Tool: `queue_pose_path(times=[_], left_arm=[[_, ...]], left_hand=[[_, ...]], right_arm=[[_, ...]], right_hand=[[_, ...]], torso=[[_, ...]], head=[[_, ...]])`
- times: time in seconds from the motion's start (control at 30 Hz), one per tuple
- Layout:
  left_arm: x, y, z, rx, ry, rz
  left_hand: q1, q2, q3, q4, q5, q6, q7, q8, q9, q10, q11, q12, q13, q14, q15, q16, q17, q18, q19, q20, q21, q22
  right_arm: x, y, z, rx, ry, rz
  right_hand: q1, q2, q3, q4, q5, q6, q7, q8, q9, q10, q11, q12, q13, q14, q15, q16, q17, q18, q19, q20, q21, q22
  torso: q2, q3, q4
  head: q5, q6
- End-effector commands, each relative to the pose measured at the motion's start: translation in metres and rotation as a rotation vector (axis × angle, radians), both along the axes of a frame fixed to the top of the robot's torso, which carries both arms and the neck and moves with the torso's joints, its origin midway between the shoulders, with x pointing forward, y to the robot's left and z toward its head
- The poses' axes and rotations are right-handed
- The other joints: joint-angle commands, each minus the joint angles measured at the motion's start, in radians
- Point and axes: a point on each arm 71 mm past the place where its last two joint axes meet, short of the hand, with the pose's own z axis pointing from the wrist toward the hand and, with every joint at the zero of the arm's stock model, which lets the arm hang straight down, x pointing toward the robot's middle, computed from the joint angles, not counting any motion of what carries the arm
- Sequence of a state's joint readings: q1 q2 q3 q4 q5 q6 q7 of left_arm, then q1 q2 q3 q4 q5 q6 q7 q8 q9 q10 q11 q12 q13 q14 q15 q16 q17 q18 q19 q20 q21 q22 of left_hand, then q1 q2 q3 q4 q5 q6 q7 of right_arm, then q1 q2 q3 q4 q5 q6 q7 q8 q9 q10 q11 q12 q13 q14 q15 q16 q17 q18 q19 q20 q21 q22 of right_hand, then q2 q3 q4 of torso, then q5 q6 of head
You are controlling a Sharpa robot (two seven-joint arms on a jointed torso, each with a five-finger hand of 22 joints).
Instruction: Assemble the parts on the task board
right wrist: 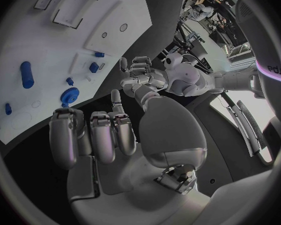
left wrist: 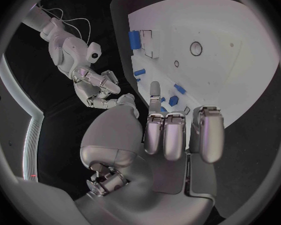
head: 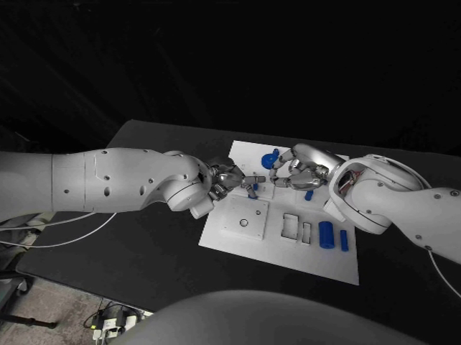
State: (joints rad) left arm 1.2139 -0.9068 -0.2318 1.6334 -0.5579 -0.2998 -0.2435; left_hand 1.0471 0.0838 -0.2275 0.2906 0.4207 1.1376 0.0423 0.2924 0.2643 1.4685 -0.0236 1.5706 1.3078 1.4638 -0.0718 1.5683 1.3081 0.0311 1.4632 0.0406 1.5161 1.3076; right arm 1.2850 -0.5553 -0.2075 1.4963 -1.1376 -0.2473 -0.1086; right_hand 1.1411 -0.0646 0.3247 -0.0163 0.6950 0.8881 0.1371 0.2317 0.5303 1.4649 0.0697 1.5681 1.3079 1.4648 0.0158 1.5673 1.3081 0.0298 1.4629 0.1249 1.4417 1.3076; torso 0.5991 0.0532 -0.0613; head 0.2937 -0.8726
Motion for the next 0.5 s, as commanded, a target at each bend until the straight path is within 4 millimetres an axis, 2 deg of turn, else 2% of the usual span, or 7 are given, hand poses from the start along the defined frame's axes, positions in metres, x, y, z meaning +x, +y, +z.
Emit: queue_pose_path(times=[0.03, 0.2, 0.3, 0.33, 0.37, 0.43, 0.5], left_arm=[[-0.001, -0.003, -0.001, -0.049, 0.041, 0.019], [0.0, 0.001, 0.0, -0.061, 0.018, 0.039], [0.001, 0.005, 0.002, -0.047, -0.009, 0.043], [0.001, 0.006, 0.002, -0.041, -0.021, 0.043], [0.001, 0.008, 0.003, -0.033, -0.04, 0.041], [0.001, 0.012, 0.007, -0.016, -0.092, 0.039], [0.002, 0.017, 0.011, 0.001, -0.161, 0.033]], left_hand=[[0.009, -0.002, -0.009, 0.002, 0.006, -0.013, 0.002, 0.006, 0.004, 0.102, -0.005, 0.0, 0.263, 0.107, -0.006, 0.002, 0.263, -0.016, 0.079, -0.006, -0.007, 0.242], [0.029, -0.007, -0.013, 0.001, 0.031, -0.029, 0.004, 0.009, 0.015, 0.102, -0.002, 0.0, 0.263, 0.107, -0.003, 0.002, 0.263, -0.016, 0.079, -0.004, -0.007, 0.243], [0.089, -0.021, -0.001, -0.001, 0.097, -0.02, -0.006, 0.035, 0.038, 0.102, -0.009, 0.0, 0.263, 0.107, -0.008, 0.002, 0.263, -0.017, 0.081, -0.007, -0.003, 0.244], [0.105, -0.026, 0.003, 0.002, 0.117, -0.014, -0.011, 0.05, 0.051, 0.102, -0.013, 0.0, 0.263, 0.107, -0.011, 0.002, 0.263, -0.017, 0.082, -0.009, -0.001, 0.245], [0.131, -0.035, 0.01, 0.001, 0.163, -0.011, -0.018, 0.069, 0.067, 0.102, -0.018, 0.0, 0.263, 0.107, -0.016, 0.002, 0.263, -0.017, 0.082, -0.014, 0.0, 0.245], [0.219, -0.062, 0.038, -0.023, 0.27, -0.018, -0.03, 0.102, 0.099, 0.102, -0.03, 0.0, 0.263, 0.107, -0.027, 0.002, 0.263, -0.02, 0.087, -0.023, 0.008, 0.248], [0.282, -0.084, 0.062, -0.036, 0.32, -0.031, -0.037, 0.129, 0.125, 0.102, -0.037, 0.0, 0.263, 0.107, -0.033, 0.002, 0.263, -0.022, 0.091, -0.029, 0.019, 0.251]], right_arm=[[-0.002, 0.002, 0.001, -0.049, -0.077, 0.036], [-0.001, 0.001, -0.002, -0.074, -0.074, 0.045], [-0.001, 0.001, -0.004, -0.098, -0.075, 0.054], [-0.001, 0.001, -0.004, -0.104, -0.076, 0.058], [-0.001, 0.001, -0.005, -0.11, -0.081, 0.063], [-0.001, 0.001, -0.006, -0.12, -0.096, 0.073], [-0.002, 0.002, -0.007, -0.126, -0.113, 0.083]], right_hand=[[0.012, -0.003, 0.003, -0.004, -0.004, -0.005, 0.0, -0.004, 0.0, 0.106, -0.003, 0.003, 0.263, 0.106, -0.004, 0.003, 0.263, 0.009, 0.0, -0.004, -0.001, 0.211], [0.018, -0.002, 0.005, -0.007, -0.015, -0.006, 0.001, -0.007, 0.001, 0.106, -0.002, 0.003, 0.263, 0.106, -0.003, 0.003, 0.263, 0.009, 0.0, -0.003, -0.001, 0.212], [0.028, 0.001, 0.006, -0.013, -0.052, -0.012, 0.003, -0.015, 0.002, 0.106, 0.0, 0.003, 0.263, 0.106, -0.002, 0.003, 0.263, 0.009, 0.0, -0.002, -0.001, 0.212], [0.032, 0.003, 0.005, -0.015, -0.085, -0.012, 0.003, -0.016, 0.002, 0.106, 0.0, 0.003, 0.263, 0.106, -0.001, 0.003, 0.263, 0.009, 0.0, -0.001, -0.001, 0.212], [0.037, 0.006, 0.003, -0.017, -0.125, -0.011, 0.003, -0.018, 0.003, 0.106, 0.0, 0.003, 0.263, 0.106, -0.001, 0.003, 0.263, 0.009, -0.001, -0.001, -0.001, 0.212], [0.051, 0.009, 0.006, -0.025, -0.144, -0.012, 0.003, -0.023, 0.002, 0.106, 0.001, 0.003, 0.263, 0.106, 0.0, 0.003, 0.263, 0.009, -0.001, 0.0, -0.001, 0.212], [0.062, 0.011, 0.009, -0.032, -0.156, -0.015, 0.005, -0.029, -0.002, 0.106, 0.002, 0.003, 0.263, 0.106, 0.0, 0.003, 0.263, 0.008, 0.001, 0.0, 0.001, 0.213]], torso=[[0.0, 0.0001, 0.0001], [0.0, 0.0, -0.0001], [-0.001, -0.0002, -0.0003], [-0.001, -0.0003, -0.0002], [0.0, -0.0002, 0.0002], [-0.001, 0.0003, 0.0003], [-0.001, 0.0004, 0.0003]], head=[[-0.003, 0.0], [-0.007, 0.0], [-0.008, 0.0], [-0.008, 0.0], [-0.007, 0.0], [-0.006, 0.0], [-0.006, 0.0]])
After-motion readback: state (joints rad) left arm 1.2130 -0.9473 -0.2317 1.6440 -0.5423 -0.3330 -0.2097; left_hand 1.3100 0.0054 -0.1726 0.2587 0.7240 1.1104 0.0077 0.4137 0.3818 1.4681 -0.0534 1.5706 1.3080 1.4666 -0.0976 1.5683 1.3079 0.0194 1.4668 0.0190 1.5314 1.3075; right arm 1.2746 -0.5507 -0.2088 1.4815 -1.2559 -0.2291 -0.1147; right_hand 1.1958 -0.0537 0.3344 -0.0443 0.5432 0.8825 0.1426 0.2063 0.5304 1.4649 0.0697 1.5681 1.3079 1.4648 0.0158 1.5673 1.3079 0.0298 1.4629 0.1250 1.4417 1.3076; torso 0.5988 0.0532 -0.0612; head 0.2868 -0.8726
